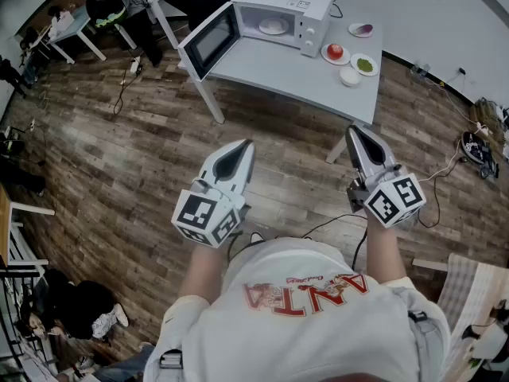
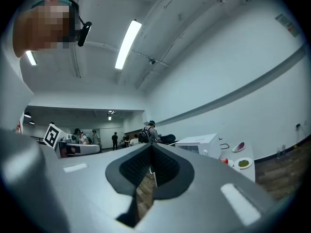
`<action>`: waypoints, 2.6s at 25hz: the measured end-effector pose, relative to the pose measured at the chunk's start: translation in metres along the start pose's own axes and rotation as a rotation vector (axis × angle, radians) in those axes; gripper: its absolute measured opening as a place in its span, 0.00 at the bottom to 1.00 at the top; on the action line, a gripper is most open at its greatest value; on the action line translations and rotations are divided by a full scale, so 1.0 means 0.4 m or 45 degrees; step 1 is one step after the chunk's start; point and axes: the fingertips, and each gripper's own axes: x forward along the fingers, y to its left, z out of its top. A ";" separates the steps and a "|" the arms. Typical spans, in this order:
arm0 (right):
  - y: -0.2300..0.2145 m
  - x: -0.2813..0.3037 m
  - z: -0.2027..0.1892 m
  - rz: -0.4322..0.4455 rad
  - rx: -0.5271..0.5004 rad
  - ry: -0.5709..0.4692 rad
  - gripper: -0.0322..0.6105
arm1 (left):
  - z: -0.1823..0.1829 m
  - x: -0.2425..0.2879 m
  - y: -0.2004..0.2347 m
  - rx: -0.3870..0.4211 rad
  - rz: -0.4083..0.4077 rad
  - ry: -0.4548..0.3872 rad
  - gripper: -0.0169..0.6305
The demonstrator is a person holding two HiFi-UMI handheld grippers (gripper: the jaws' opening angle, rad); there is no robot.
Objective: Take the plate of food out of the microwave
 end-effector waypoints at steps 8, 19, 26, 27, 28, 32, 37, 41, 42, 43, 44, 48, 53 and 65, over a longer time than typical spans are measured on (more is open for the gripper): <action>0.005 -0.009 -0.005 -0.002 0.011 0.013 0.05 | 0.004 -0.018 0.006 -0.012 0.024 -0.021 0.04; 0.011 -0.015 -0.019 -0.011 0.164 -0.007 0.05 | 0.001 -0.062 0.015 -0.037 0.048 -0.036 0.04; 0.080 0.037 -0.077 0.039 0.229 0.050 0.05 | -0.027 -0.129 0.076 -0.086 0.081 -0.004 0.04; 0.092 0.048 -0.084 0.043 0.233 0.057 0.05 | -0.032 -0.141 0.089 -0.094 0.085 -0.001 0.04; 0.105 0.059 -0.091 0.046 0.237 0.063 0.05 | -0.036 -0.153 0.102 -0.103 0.088 0.001 0.04; 0.159 0.106 -0.118 0.052 0.242 0.095 0.05 | -0.046 -0.198 0.165 -0.139 0.094 -0.003 0.04; 0.232 0.167 -0.138 0.053 0.217 0.126 0.05 | -0.059 -0.251 0.236 -0.103 0.090 0.008 0.04; 0.285 0.208 -0.163 0.065 0.210 0.154 0.05 | -0.065 -0.287 0.284 -0.095 0.090 -0.003 0.04; 0.295 0.217 -0.168 0.072 0.205 0.166 0.05 | -0.066 -0.295 0.294 -0.101 0.094 -0.008 0.04; 0.303 0.227 -0.171 0.078 0.200 0.176 0.05 | -0.067 -0.301 0.304 -0.108 0.099 -0.011 0.04; 0.307 0.237 -0.171 0.083 0.195 0.184 0.05 | -0.067 -0.305 0.313 -0.114 0.104 -0.015 0.04; 0.317 0.287 -0.162 0.098 0.175 0.191 0.05 | -0.067 -0.315 0.348 -0.126 0.115 -0.024 0.04; 0.323 0.352 -0.178 0.139 0.166 0.211 0.05 | -0.079 -0.298 0.394 -0.131 0.130 -0.020 0.04; 0.159 0.513 -0.188 0.157 0.261 0.169 0.05 | -0.051 -0.110 0.487 -0.064 0.129 0.020 0.04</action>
